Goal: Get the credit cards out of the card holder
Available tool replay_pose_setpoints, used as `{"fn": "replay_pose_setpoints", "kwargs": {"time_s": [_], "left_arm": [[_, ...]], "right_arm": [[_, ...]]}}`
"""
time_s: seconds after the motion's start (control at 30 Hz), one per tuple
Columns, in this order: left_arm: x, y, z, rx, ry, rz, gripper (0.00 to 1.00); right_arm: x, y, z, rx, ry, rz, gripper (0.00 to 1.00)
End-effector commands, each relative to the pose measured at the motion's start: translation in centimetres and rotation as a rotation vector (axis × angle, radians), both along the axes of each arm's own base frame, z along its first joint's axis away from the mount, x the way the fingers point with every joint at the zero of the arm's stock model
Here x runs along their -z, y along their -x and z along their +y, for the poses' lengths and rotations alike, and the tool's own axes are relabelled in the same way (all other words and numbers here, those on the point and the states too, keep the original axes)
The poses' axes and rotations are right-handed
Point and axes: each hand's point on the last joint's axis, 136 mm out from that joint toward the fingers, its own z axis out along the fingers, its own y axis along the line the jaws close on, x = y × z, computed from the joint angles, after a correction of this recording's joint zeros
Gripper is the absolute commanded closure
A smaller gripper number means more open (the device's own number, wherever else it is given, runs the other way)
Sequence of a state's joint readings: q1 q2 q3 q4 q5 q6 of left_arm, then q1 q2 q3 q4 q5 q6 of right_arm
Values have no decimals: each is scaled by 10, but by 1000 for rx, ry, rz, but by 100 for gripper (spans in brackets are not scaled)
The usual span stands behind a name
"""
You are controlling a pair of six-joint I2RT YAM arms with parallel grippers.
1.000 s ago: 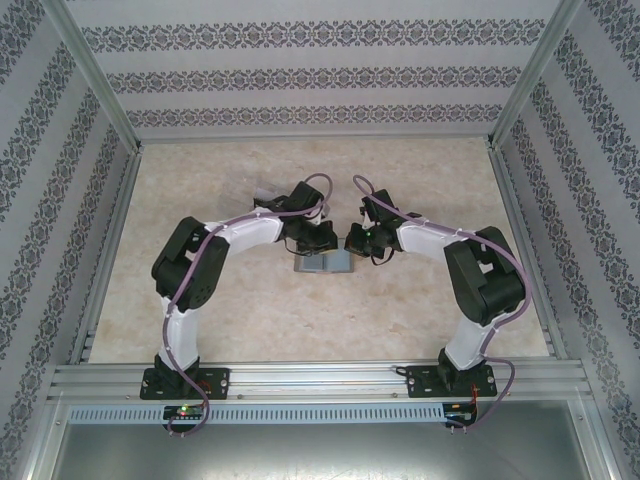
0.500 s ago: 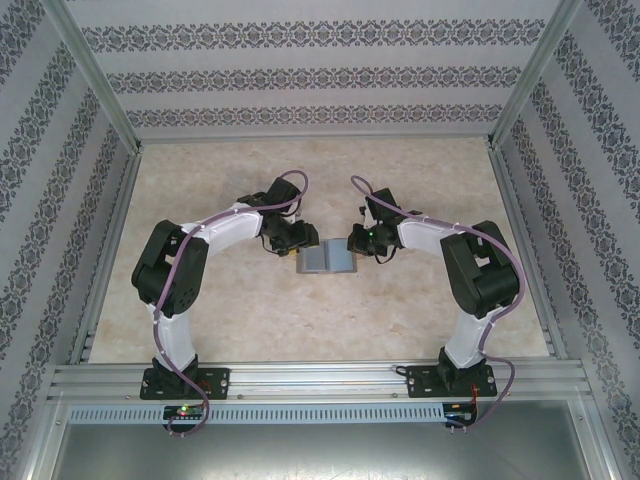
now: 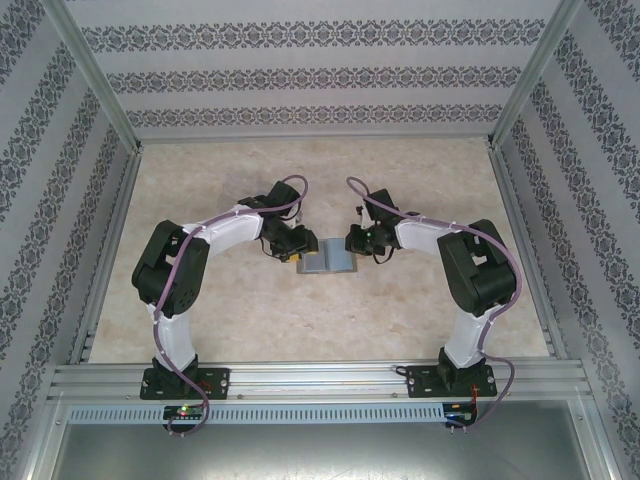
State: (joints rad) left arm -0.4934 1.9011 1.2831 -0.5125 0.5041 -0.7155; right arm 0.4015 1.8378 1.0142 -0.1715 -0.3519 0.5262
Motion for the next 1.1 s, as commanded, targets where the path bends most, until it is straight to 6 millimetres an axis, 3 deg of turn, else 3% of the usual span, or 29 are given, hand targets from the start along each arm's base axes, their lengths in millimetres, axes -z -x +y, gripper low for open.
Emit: {"fn": "replay_pose_setpoints", "kwargs": {"time_s": [0.0,0.9,1.07], "left_arm": [[4,11,-6,18,11,55,52],[24,15,-6,27,-26,132,52],[21,16,7,45,-118,132,51]], "right_arm": [[11,11,0,-35,51,13,91],[18,14,-8,-25,116,26,90],[19,14,-9,-25,121,31,90]]}}
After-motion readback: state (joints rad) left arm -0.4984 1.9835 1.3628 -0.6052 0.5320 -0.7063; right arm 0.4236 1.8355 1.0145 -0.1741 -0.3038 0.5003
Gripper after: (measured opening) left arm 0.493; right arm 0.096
